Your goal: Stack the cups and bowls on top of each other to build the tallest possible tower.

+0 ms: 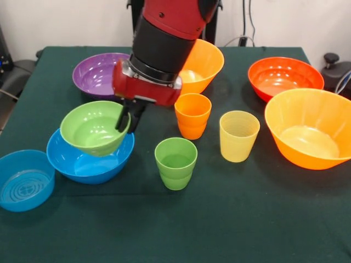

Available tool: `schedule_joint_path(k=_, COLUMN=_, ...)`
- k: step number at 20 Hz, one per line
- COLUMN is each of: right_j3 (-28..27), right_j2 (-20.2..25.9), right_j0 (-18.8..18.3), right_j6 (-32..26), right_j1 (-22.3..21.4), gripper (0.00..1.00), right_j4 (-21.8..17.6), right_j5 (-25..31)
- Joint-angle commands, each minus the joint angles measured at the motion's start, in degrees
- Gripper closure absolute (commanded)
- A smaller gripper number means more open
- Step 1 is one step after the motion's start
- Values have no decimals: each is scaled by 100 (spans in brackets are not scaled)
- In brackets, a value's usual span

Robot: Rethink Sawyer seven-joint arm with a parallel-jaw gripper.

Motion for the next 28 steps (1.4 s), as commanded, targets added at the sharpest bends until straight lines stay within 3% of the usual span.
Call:
schedule_joint_path(k=1, right_j3=-875, right_j2=96, right_j0=307, right_j6=701, right_j1=415, gripper=100, right_j4=317, right_j5=1216)
schedule_joint_path(k=5, right_j3=-1044, right_j2=19, right_j0=382, right_j6=670, right_j1=465, gripper=100, right_j4=433, right_j5=1451)
schedule_joint_path(k=11, right_j3=-639, right_j2=-103, right_j0=311, right_j6=451, right_j1=147, gripper=100, right_j4=471, right_j5=1384)
schedule_joint_path(k=28, right_j3=-1121, right_j2=-205, right_j0=397, right_j6=473, right_j1=434, gripper=100, right_j4=701, right_j5=1666)
